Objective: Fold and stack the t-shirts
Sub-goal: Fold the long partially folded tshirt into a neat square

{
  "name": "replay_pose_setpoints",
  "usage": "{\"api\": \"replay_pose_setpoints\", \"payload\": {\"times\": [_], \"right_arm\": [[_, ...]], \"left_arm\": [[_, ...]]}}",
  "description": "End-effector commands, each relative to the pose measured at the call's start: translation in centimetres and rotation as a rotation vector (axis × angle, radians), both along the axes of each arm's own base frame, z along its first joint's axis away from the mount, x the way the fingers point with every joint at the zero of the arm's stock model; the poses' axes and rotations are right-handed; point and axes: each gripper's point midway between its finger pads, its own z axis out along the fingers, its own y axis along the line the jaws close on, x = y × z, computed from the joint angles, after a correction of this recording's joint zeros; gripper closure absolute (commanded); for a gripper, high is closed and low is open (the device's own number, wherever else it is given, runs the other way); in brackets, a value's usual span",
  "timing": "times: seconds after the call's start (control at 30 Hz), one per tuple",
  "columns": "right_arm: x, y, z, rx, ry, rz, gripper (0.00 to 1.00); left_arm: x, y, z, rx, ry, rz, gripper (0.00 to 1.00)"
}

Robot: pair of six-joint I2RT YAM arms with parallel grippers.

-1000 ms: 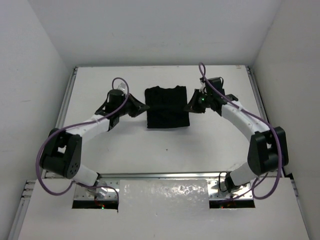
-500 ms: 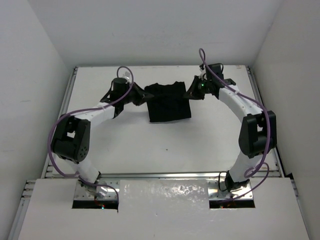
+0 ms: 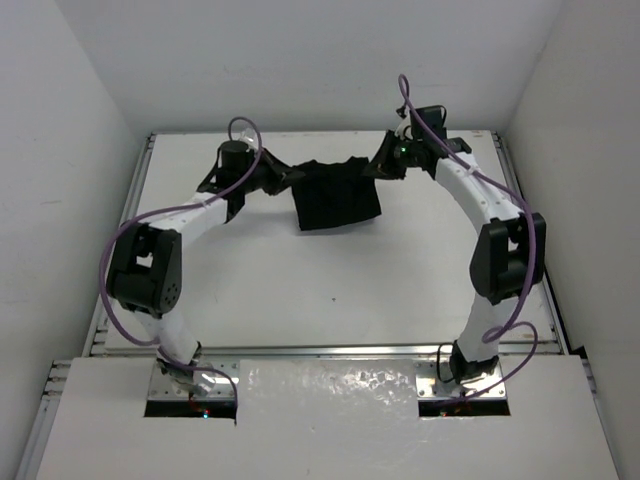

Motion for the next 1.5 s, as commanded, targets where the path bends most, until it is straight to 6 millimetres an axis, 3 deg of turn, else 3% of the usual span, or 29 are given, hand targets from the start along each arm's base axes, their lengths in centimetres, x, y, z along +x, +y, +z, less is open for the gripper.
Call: {"api": "replay_pose_setpoints", "payload": {"times": [0.0,0.07,0.13,0.37,0.43,0.47,0.5,0.53,0.6,0.63,0.73,0.83,1.07,1.1,1.23,1.33,1.4,1.43,1.47], "right_arm": [[2.4,0.0,0.9,0.014,-0.037,0.014,0.99],[3.4,0.1,-0.5,0.025,-0.014,0.023,0.97],[5.4,0.8,-0.4,0.055,-0.039,0.051,0.97],[9.5,1.3,-4.8,0.048,-0.011,0.056,0.97],[10.8,1.0,-4.3,0.057,-0.041,0.045,0.96],[11.3,1.0,-5.6,0.060,-0.021,0.040,0.96],[11.8,0.9,-5.6,0.066,-0.028,0.041,0.95],[12.7,0.8,-5.1,0.082,-0.056,0.036,0.95],[13.4,1.2,-6.6,0.113,-0.051,0.055,0.94],[14.1,1.3,-6.3,0.122,-0.076,0.056,0.94],[14.9,1.7,-8.2,0.135,-0.081,0.085,0.94],[15.2,1.6,-10.0,0.131,-0.095,0.089,0.93],[17.0,1.8,-12.6,0.119,-0.169,0.093,0.90],[17.5,1.6,-12.7,0.105,-0.186,0.088,0.93],[18.2,0.8,-14.0,0.068,-0.195,0.059,0.94],[18.6,0.2,-14.3,0.050,-0.206,0.034,0.94],[18.9,-0.2,-14.3,0.040,-0.222,0.012,0.89],[19.1,-0.4,-14.4,0.035,-0.224,0.003,0.68],[19.2,-0.5,-14.6,0.031,-0.222,-0.004,0.56]], "left_arm": [[2.5,0.6,1.1,-0.024,-0.045,0.010,1.00],[3.7,1.0,1.0,-0.027,-0.043,0.017,1.00],[5.3,1.2,-1.3,-0.029,-0.001,0.021,1.00],[8.8,0.6,-3.5,-0.047,0.005,0.007,1.00],[9.6,0.8,-3.6,-0.044,0.000,0.016,1.00],[9.9,1.0,-4.5,-0.040,0.019,0.021,1.00],[10.5,1.1,-4.1,-0.040,0.009,0.025,1.00],[11.0,1.6,-4.9,-0.036,0.024,0.042,1.00],[11.8,2.0,-5.0,-0.033,0.021,0.051,1.00],[12.1,2.4,-5.9,-0.031,0.036,0.059,1.00],[12.9,2.6,-6.6,-0.033,0.042,0.057,1.00],[13.4,2.9,-9.0,-0.028,0.079,0.063,1.00],[15.1,4.0,-11.3,-0.021,0.098,0.104,1.00],[15.3,4.1,-12.4,-0.022,0.112,0.101,1.00],[16.5,3.6,-12.8,-0.023,0.080,0.068,1.00],[17.5,3.5,-11.9,-0.036,0.045,0.059,0.99],[18.2,3.4,-10.8,-0.043,0.014,0.056,0.95],[18.3,3.3,-10.9,-0.045,0.014,0.052,0.89],[18.4,3.2,-10.8,-0.047,0.010,0.048,0.87]]}}
